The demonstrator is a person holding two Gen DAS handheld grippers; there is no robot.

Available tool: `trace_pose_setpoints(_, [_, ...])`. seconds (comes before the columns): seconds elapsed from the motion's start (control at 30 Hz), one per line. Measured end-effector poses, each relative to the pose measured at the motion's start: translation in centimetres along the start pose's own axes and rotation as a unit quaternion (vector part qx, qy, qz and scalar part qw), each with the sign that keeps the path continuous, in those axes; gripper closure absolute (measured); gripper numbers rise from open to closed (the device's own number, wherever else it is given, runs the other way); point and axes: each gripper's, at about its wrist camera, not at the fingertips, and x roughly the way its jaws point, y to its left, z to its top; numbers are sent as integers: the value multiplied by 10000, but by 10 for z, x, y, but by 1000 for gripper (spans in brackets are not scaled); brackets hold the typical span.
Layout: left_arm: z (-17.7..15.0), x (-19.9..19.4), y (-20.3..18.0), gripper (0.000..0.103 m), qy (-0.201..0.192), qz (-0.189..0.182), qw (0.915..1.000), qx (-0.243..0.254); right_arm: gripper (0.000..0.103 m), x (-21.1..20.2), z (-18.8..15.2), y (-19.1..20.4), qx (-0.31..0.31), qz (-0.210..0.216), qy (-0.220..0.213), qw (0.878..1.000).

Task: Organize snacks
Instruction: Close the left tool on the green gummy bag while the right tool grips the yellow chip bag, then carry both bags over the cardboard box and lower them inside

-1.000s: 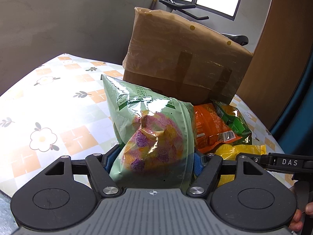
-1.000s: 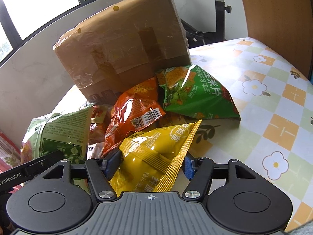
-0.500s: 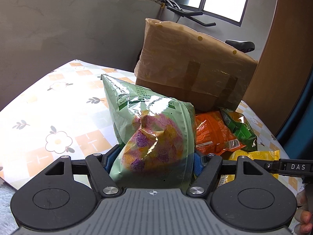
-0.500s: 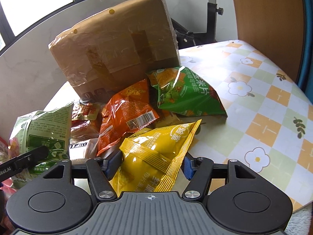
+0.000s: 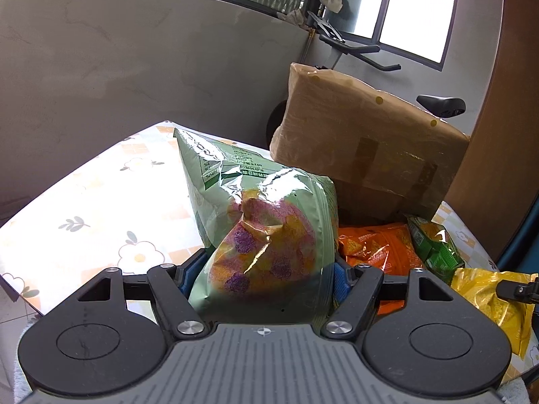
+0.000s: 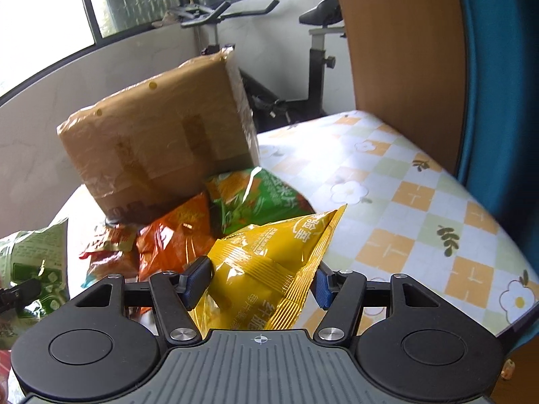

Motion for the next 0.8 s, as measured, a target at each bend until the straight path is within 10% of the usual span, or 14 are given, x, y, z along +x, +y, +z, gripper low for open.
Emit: trace_pose_setpoints(0.8, [26,-28,6,29,-939,294,9947,314,46,-40,31,6,-792,264,-1715,9816])
